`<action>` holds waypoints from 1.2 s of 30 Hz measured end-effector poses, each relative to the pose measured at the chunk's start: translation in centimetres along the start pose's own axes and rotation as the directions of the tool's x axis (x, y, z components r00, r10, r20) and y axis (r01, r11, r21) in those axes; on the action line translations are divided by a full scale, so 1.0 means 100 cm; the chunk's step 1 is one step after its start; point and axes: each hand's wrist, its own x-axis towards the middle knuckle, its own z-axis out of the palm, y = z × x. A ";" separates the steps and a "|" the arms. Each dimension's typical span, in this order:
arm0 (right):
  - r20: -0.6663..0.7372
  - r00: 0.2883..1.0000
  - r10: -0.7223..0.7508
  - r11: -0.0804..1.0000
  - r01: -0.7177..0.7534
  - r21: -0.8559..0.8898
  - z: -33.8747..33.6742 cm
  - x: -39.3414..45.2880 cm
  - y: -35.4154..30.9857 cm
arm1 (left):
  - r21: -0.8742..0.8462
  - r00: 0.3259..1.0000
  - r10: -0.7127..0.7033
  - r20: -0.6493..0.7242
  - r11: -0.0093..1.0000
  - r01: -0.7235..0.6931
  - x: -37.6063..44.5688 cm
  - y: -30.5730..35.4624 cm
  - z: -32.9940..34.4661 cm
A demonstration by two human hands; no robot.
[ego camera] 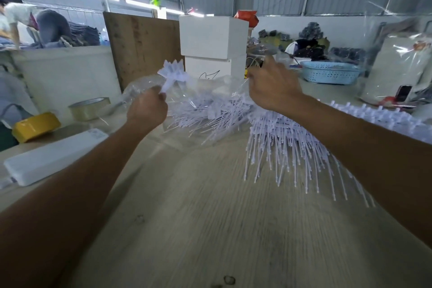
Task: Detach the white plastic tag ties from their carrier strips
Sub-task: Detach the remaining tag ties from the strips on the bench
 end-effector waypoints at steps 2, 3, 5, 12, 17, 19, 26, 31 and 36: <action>0.047 0.998 0.051 0.994 -0.055 0.099 -0.006 0.000 -0.009 | -0.029 0.998 0.018 -0.065 0.999 -0.020 -0.001 -0.003 -0.003; 0.010 0.998 0.055 0.983 -0.056 0.173 -0.009 0.001 -0.017 | -0.050 0.996 0.029 -0.085 0.998 -0.033 -0.002 -0.003 -0.005; -0.113 0.992 -0.053 0.992 0.065 0.104 -0.015 0.004 -0.040 | -0.134 0.992 0.024 -0.124 0.990 -0.041 -0.006 0.001 -0.006; 0.323 0.885 -0.335 0.719 0.462 -0.519 0.022 0.007 -0.075 | -0.608 0.980 -0.181 -0.081 0.789 0.095 -0.014 0.002 -0.007; 0.149 0.989 -0.004 0.994 -0.012 0.107 0.015 0.050 -0.060 | -0.247 0.917 0.201 -0.345 0.923 -0.295 -0.035 0.013 -0.010; 0.161 0.984 0.075 0.947 -0.121 0.299 0.002 0.070 -0.053 | -0.094 0.854 0.409 -0.320 0.884 -0.459 -0.044 0.019 -0.008; 0.104 0.994 0.043 0.960 -0.070 0.272 -0.030 0.086 -0.044 | 0.149 0.853 0.512 -0.105 0.856 -0.495 -0.046 0.028 0.014; 0.003 1.000 0.000 0.984 -0.001 0.177 -0.037 0.080 -0.037 | 0.331 0.940 0.305 0.151 0.881 -0.339 -0.031 0.023 0.026; -0.057 0.992 -0.114 0.988 0.119 0.094 -0.038 0.076 -0.054 | 0.158 0.960 0.092 0.264 0.978 -0.137 0.009 0.076 0.046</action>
